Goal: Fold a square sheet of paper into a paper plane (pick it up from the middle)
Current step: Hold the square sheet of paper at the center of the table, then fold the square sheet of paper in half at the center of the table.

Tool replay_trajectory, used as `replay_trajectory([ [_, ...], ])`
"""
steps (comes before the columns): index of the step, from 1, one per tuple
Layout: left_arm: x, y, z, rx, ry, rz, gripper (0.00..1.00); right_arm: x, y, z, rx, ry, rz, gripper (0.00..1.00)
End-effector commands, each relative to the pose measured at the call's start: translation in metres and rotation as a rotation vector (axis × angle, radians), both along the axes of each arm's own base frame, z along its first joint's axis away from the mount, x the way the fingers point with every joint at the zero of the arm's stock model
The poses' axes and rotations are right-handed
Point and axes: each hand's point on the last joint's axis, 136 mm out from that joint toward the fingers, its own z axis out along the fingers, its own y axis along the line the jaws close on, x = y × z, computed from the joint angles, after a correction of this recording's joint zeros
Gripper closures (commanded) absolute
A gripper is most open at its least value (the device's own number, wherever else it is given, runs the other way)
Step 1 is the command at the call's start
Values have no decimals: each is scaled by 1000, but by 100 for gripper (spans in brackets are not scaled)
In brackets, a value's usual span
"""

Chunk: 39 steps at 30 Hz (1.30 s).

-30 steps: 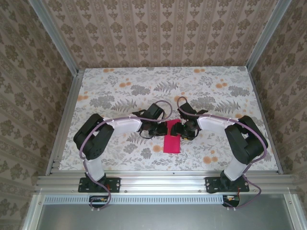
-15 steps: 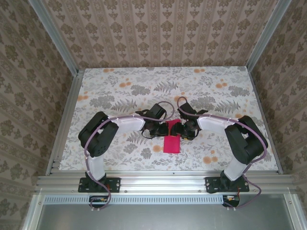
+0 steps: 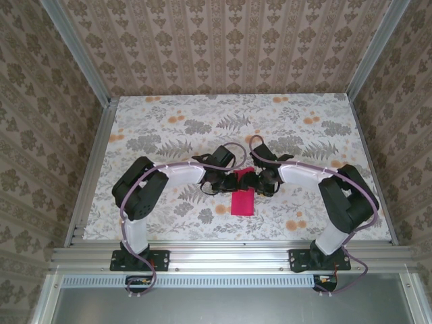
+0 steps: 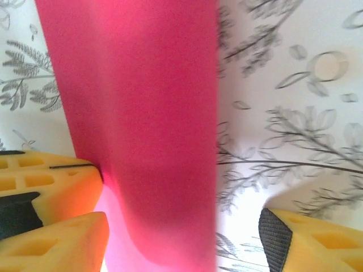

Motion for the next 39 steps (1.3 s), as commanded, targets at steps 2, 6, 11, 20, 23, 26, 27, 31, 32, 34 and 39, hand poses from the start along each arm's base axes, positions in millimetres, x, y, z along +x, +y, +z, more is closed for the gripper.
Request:
replay_trajectory([
  [2,-7,14,-22,102,19,-21,100,1,-26,29,-57,-100,-33,26],
  [6,-7,14,-23,107,16,-25,100,0,-8,48,85,-157,-3,51],
  [11,-7,12,-25,107,22,-33,100,0,26,45,275,-115,39,78],
  [20,-7,14,-25,117,22,-36,100,-2,17,6,272,-42,1,82],
  [23,-7,15,-26,121,24,-37,100,-7,12,-4,276,-25,-8,82],
  [26,-9,16,-28,125,29,-37,100,-12,8,-18,278,2,-12,81],
  [27,-9,17,-30,128,32,-36,100,-14,7,-23,273,12,-17,81],
  [31,-10,17,-33,130,38,-39,100,-28,-5,-47,222,66,-32,80],
  [32,-11,17,-33,131,39,-39,100,-31,-8,-51,204,74,-34,80],
  [34,-11,18,-34,133,40,-39,100,-35,-12,-55,185,87,-35,80],
  [39,-11,18,-33,131,39,-40,100,-29,-1,-30,254,43,-6,78],
])
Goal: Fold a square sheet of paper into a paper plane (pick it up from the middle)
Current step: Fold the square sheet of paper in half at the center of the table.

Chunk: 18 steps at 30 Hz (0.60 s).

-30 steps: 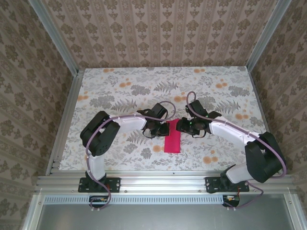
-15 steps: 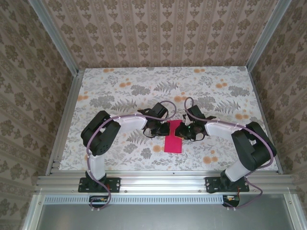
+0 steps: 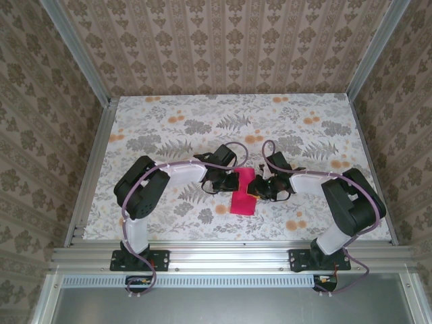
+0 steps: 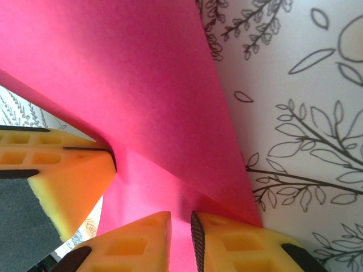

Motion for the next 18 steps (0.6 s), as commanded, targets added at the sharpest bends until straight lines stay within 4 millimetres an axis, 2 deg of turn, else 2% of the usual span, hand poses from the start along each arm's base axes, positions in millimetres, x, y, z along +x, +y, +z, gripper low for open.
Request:
replay_trajectory([
  [1,-13,21,-32,119,41,-18,100,-19,-7,-4,-27,43,9,77],
  [4,-13,20,-31,118,39,-21,100,-16,0,24,39,-11,18,77],
  [7,-13,19,-30,113,39,-22,100,-20,4,36,76,-34,16,77],
  [11,-13,16,-29,107,37,-26,100,-30,7,28,107,-6,24,77],
  [16,-14,14,-28,109,39,-33,100,-43,6,4,111,59,21,76],
  [18,-15,15,-28,110,39,-35,100,-50,-2,-9,60,91,9,76],
])
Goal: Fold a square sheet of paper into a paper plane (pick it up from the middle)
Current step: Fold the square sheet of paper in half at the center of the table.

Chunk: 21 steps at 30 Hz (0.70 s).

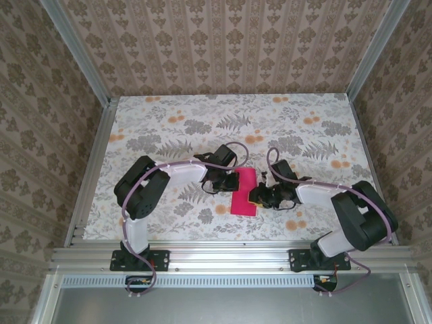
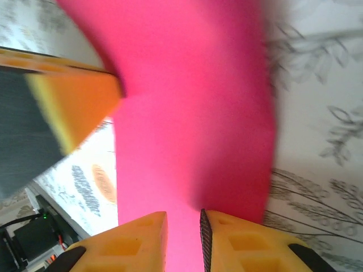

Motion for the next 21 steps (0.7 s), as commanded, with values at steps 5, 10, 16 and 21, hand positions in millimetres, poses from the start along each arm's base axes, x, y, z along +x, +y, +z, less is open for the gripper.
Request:
replay_trajectory([
  [5,-14,17,-28,112,41,-24,100,-23,-17,-26,-103,87,5,76],
  [10,-15,17,-27,113,39,-27,100,-17,-5,6,-23,11,8,76],
  [16,-13,15,-26,111,37,-31,100,-23,7,26,84,-36,9,76],
  [21,-13,14,-25,109,37,-33,100,-37,9,1,87,25,17,76],
])
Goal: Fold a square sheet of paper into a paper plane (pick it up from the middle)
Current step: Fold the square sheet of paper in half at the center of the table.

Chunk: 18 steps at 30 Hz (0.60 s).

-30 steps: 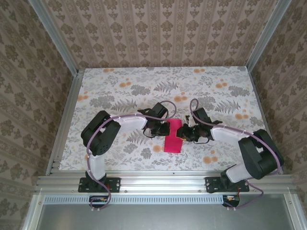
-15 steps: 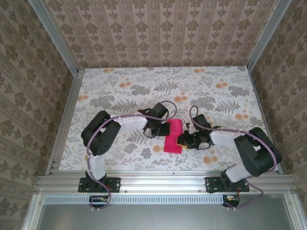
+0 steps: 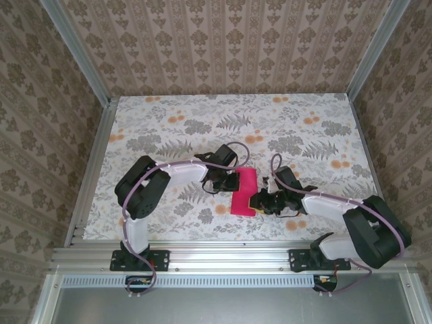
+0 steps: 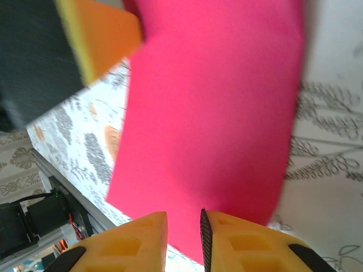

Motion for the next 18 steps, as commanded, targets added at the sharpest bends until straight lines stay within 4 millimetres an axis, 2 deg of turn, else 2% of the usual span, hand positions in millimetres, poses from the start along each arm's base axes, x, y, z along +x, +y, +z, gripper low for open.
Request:
replay_trajectory([
  [1,-13,14,-25,102,40,-22,100,-15,1,-20,4,80,4,76],
  [3,-13,15,-25,104,41,-24,100,-20,-5,-32,-35,108,-5,76],
  [5,-13,16,-26,108,40,-24,100,-23,-7,-35,-49,117,-2,76],
  [13,-13,15,-23,104,36,-25,100,-15,1,0,-20,31,16,76],
  [15,-12,15,-22,104,36,-26,100,-18,-2,-3,-26,35,11,76],
  [18,-12,14,-22,104,34,-25,100,-26,-11,-19,-71,57,-6,76],
])
